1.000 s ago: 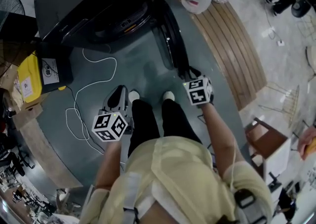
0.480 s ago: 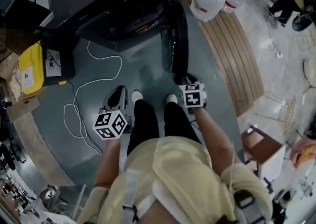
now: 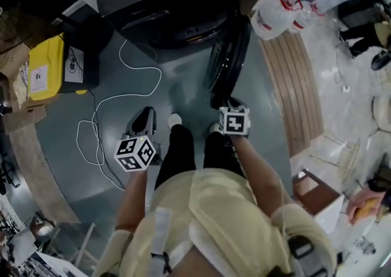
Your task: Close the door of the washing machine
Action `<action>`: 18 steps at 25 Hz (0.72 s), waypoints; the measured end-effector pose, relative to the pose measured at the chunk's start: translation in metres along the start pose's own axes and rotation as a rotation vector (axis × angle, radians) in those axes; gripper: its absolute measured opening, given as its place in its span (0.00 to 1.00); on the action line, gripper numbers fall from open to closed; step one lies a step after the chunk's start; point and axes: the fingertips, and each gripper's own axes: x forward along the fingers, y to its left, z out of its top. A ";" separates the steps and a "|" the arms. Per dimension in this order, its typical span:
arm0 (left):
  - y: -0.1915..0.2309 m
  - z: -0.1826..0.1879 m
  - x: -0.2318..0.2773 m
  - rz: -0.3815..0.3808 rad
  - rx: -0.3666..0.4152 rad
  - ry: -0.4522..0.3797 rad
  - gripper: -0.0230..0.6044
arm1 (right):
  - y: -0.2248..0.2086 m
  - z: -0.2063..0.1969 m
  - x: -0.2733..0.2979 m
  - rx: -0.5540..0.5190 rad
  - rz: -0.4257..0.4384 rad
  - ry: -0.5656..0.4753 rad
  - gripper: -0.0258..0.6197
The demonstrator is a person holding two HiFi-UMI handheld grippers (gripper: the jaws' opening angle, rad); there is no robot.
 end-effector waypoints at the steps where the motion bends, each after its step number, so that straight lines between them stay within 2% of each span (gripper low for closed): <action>1: 0.005 0.001 -0.002 0.003 -0.006 -0.002 0.11 | 0.006 0.002 0.002 0.010 0.001 0.002 0.13; 7: 0.041 0.009 -0.016 0.019 -0.030 -0.022 0.11 | 0.030 0.021 0.015 0.015 -0.046 -0.028 0.13; 13: 0.082 0.018 -0.026 0.040 -0.059 -0.037 0.11 | 0.068 0.043 0.030 0.031 -0.043 -0.035 0.14; 18: 0.114 0.023 -0.030 0.043 -0.070 -0.035 0.11 | 0.098 0.059 0.044 0.130 -0.031 -0.031 0.14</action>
